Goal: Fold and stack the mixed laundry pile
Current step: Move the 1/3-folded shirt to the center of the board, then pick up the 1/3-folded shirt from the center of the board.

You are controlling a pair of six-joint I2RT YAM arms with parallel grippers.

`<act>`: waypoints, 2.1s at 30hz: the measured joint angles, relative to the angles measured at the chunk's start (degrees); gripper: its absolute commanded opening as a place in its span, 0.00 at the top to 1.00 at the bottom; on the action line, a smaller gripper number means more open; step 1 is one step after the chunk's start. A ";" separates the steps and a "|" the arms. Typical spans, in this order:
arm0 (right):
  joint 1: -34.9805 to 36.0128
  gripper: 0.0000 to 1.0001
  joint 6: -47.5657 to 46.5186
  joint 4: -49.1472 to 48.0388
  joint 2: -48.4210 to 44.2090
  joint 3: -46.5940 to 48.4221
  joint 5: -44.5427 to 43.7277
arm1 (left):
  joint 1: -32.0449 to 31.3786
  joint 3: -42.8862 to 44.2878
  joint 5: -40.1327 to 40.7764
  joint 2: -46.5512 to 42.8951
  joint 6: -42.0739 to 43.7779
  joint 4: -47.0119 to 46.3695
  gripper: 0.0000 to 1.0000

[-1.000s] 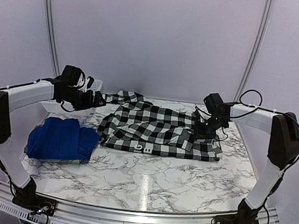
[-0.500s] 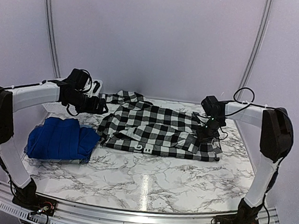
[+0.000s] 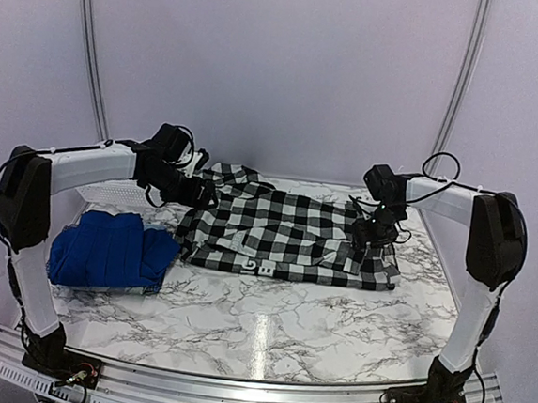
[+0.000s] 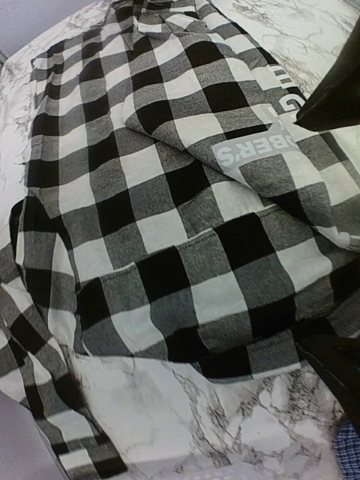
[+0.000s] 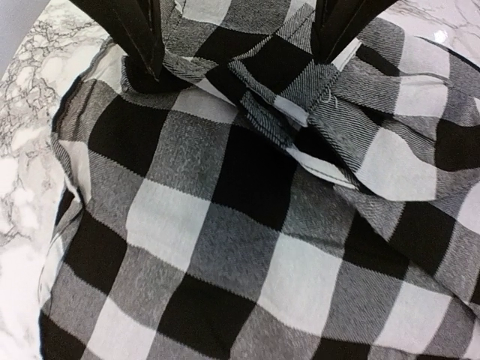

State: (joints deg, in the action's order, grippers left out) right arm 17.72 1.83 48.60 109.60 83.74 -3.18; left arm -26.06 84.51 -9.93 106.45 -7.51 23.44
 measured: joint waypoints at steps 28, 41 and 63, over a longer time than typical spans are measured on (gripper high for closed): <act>-3.06 0.41 2.75 -14.95 -11.43 -26.14 15.67 | -13.25 2.51 9.60 14.88 -0.11 6.23 0.70; -3.08 0.26 9.42 -6.60 -30.16 -37.59 25.29 | -21.75 -16.81 7.76 0.17 -6.78 7.23 0.44; -15.34 0.37 2.93 -11.80 -2.29 -4.42 20.61 | 4.48 25.27 5.01 18.56 -13.53 6.82 0.23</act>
State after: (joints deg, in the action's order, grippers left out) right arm 2.37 4.75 36.80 107.31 79.33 17.43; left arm -21.58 109.78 -4.93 125.01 -21.04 30.26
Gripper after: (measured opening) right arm 0.630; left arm 0.764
